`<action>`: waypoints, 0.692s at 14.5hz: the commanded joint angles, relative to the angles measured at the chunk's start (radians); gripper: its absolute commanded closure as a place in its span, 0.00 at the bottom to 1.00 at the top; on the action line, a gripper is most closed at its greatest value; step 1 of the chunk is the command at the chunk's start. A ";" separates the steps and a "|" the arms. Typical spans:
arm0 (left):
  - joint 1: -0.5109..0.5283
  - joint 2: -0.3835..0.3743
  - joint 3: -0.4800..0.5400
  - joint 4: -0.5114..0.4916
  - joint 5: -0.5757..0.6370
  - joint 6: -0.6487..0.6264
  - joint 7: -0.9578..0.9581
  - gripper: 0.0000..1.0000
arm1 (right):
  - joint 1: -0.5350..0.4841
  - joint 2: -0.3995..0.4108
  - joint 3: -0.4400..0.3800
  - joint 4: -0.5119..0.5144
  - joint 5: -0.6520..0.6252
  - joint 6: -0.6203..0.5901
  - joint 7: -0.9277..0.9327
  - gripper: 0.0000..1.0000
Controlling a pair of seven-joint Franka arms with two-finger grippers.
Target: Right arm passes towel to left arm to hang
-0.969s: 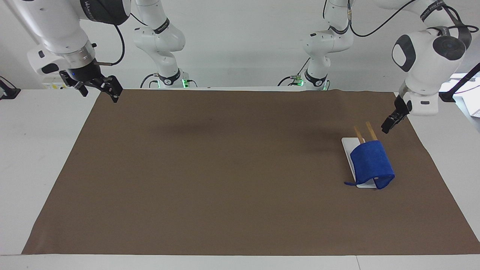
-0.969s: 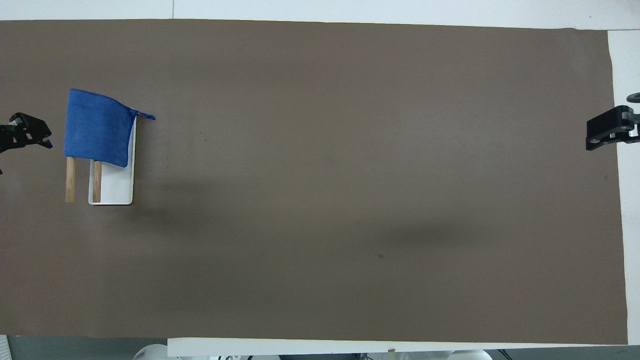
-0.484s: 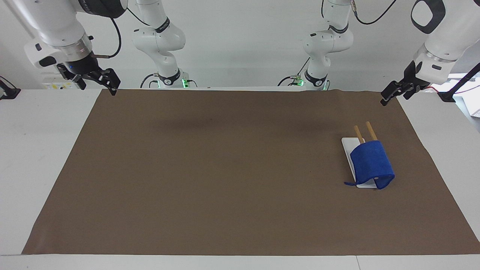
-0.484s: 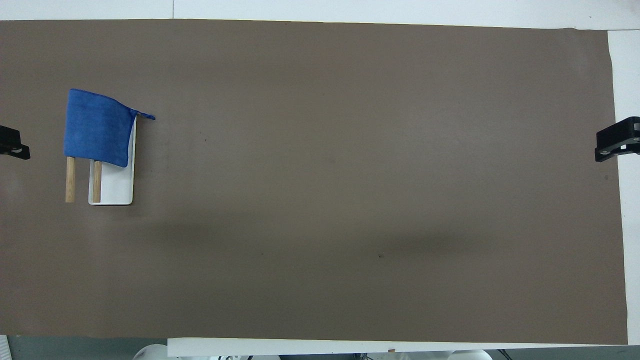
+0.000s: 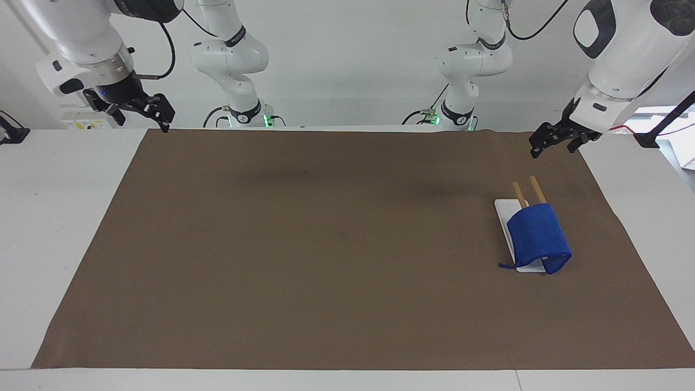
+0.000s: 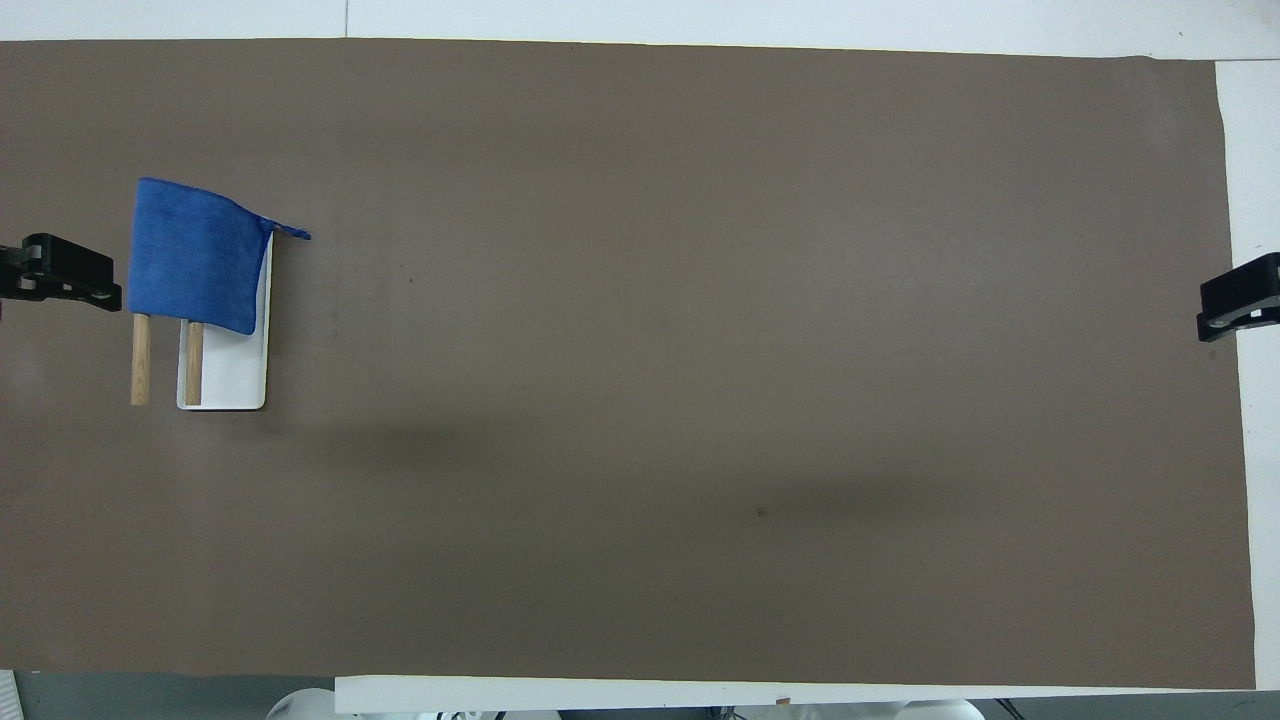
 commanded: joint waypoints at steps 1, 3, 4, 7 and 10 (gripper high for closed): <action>-0.006 0.040 0.008 0.072 0.021 -0.057 0.020 0.00 | -0.001 -0.007 -0.007 -0.019 0.020 -0.002 -0.024 0.00; -0.004 0.040 0.007 0.078 0.018 -0.054 0.020 0.00 | -0.007 -0.007 -0.007 -0.019 0.020 0.003 -0.027 0.00; 0.003 0.040 0.008 0.078 0.016 -0.052 0.022 0.00 | -0.007 -0.007 -0.007 -0.019 0.020 0.005 -0.036 0.00; 0.005 0.037 0.013 0.077 0.018 -0.049 0.023 0.00 | -0.007 -0.009 -0.007 -0.027 0.021 0.011 -0.052 0.00; 0.008 0.028 0.016 0.069 0.010 -0.060 0.023 0.00 | -0.023 -0.009 -0.007 -0.028 0.039 0.012 -0.062 0.00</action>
